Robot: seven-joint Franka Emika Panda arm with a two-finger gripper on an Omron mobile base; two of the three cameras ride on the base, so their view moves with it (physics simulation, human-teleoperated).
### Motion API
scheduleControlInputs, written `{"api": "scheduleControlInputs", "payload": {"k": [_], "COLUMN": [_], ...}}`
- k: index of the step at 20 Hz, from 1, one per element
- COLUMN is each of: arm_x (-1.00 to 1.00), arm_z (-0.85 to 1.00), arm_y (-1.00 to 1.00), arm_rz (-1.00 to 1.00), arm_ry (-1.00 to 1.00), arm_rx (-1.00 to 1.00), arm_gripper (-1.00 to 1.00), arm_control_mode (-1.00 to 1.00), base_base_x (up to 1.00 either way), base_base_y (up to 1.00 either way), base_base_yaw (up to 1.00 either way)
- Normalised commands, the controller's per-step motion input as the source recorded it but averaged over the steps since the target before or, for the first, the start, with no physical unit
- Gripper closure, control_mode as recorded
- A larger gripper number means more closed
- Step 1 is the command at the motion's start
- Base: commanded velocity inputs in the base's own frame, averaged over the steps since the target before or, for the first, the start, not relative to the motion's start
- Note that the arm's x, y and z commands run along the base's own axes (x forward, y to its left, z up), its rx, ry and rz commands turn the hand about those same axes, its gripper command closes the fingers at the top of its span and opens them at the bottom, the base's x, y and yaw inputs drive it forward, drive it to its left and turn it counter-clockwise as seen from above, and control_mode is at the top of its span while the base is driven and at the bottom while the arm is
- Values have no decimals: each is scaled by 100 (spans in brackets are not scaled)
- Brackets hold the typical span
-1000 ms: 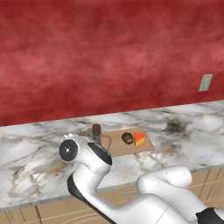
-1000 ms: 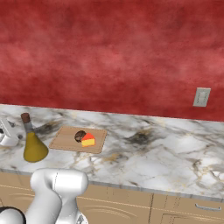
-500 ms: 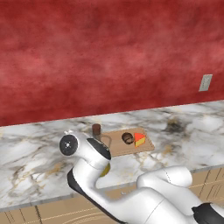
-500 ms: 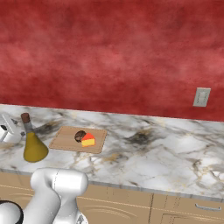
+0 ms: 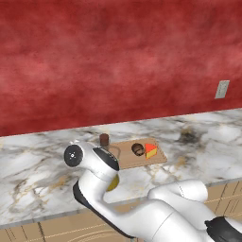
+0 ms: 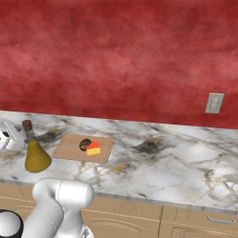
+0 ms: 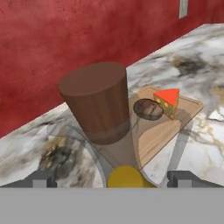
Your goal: Retrieve the reheated potato from the microwave, then place the potato, cheese, and condiment on the cutting board.
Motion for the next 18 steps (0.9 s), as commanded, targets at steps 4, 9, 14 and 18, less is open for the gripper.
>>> {"api": "scheduleControlInputs", "payload": {"k": [4, 9, 14, 18], "arm_x": [9, 3, 1, 8], "arm_z": [-4, -10, -11, -10], "arm_y": [-9, -3, -1, 0], "arm_rz": [0, 0, 0, 0], "arm_ry": [0, 1, 0, 0], "arm_rx": [-8, -7, -6, -4], "arm_gripper": [-100, -100, -100, -100], "arm_control_mode": [-100, -100, -100, -100], "base_base_x": [0, 0, 0, 0], "base_base_y": [0, 0, 0, 0], "base_base_yaw": [0, 0, 0, 0]}}
